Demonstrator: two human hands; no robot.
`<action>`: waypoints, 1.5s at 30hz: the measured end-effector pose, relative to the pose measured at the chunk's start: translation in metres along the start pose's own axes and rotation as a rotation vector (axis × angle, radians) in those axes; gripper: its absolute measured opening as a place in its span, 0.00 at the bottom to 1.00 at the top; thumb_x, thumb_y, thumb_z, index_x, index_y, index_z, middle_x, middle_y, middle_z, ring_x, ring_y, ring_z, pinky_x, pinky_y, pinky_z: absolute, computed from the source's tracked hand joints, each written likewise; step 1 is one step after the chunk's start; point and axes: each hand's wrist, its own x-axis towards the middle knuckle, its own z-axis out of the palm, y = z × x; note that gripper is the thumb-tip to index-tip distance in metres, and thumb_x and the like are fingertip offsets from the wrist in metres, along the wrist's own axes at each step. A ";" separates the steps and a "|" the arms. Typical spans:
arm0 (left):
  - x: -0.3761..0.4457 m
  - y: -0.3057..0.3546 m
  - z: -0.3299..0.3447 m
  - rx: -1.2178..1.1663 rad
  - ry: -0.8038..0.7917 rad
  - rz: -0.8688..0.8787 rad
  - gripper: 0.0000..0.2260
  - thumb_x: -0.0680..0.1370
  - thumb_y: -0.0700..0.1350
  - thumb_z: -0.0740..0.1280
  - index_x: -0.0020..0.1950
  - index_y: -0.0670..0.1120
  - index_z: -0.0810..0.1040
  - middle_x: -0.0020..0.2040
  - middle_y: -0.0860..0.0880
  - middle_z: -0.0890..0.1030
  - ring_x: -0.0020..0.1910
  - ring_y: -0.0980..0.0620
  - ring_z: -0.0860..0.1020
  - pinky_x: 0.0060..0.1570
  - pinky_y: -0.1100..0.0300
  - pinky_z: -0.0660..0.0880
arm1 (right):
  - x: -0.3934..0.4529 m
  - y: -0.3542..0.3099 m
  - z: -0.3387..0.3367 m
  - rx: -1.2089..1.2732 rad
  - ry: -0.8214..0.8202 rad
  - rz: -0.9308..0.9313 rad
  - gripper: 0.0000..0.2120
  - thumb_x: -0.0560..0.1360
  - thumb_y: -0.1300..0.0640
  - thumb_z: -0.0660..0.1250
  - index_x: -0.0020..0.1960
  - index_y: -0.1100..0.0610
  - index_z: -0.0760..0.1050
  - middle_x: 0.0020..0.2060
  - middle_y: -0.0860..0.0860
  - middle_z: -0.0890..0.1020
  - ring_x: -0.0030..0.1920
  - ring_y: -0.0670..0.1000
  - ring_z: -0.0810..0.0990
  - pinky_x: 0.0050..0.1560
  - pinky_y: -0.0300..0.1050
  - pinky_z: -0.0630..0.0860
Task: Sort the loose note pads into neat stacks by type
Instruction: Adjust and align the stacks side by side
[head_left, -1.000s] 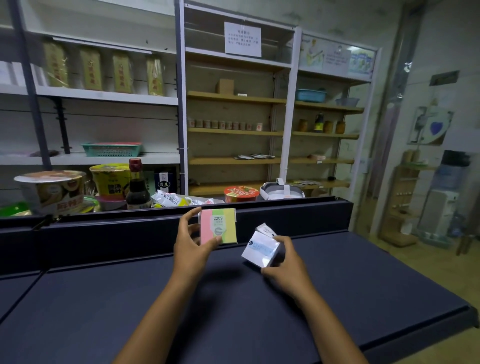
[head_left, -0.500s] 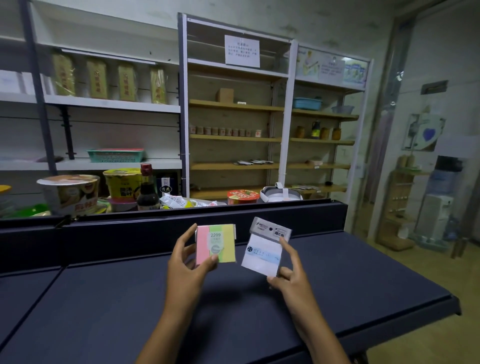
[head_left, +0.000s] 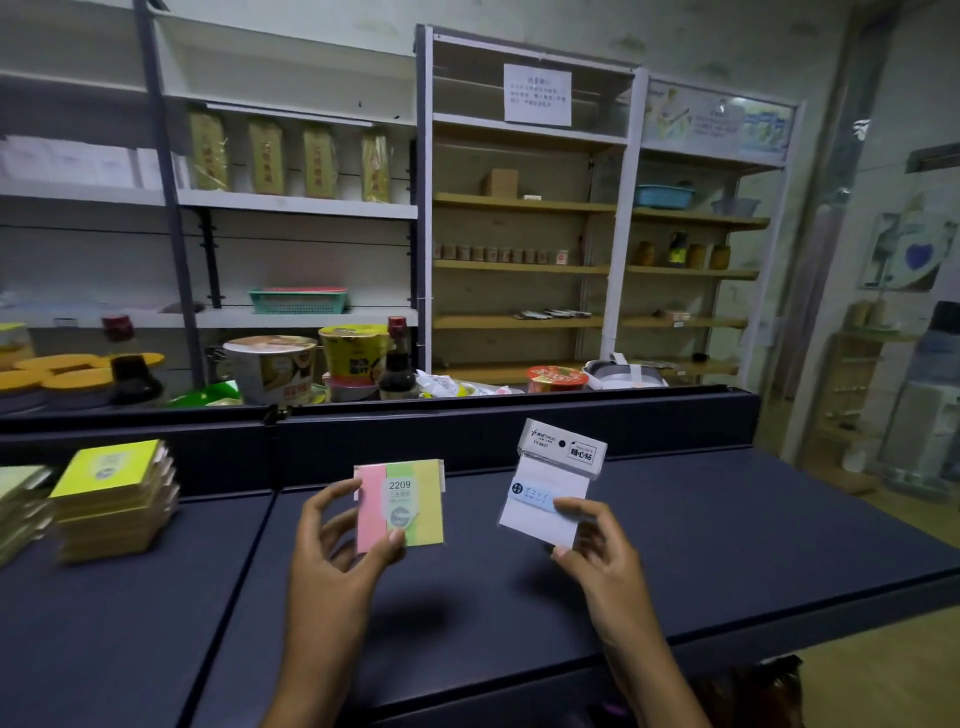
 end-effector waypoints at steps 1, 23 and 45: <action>-0.001 0.003 -0.011 0.004 0.002 0.000 0.24 0.71 0.32 0.74 0.58 0.57 0.76 0.55 0.46 0.82 0.51 0.51 0.84 0.44 0.61 0.82 | -0.005 -0.003 0.008 0.010 -0.010 0.004 0.22 0.73 0.76 0.64 0.55 0.52 0.78 0.53 0.47 0.85 0.52 0.48 0.84 0.52 0.39 0.79; -0.024 0.074 -0.169 0.129 0.310 0.016 0.17 0.75 0.38 0.72 0.57 0.58 0.80 0.56 0.56 0.83 0.48 0.52 0.85 0.42 0.66 0.80 | -0.044 -0.024 0.156 0.045 -0.261 -0.042 0.17 0.76 0.71 0.66 0.50 0.48 0.80 0.42 0.45 0.84 0.42 0.43 0.79 0.48 0.43 0.75; 0.013 0.104 -0.354 0.212 0.375 0.021 0.19 0.76 0.31 0.69 0.60 0.52 0.79 0.57 0.51 0.82 0.52 0.50 0.84 0.43 0.60 0.82 | -0.064 -0.024 0.364 0.093 -0.396 -0.101 0.22 0.74 0.70 0.69 0.57 0.44 0.78 0.54 0.41 0.81 0.50 0.51 0.80 0.51 0.43 0.80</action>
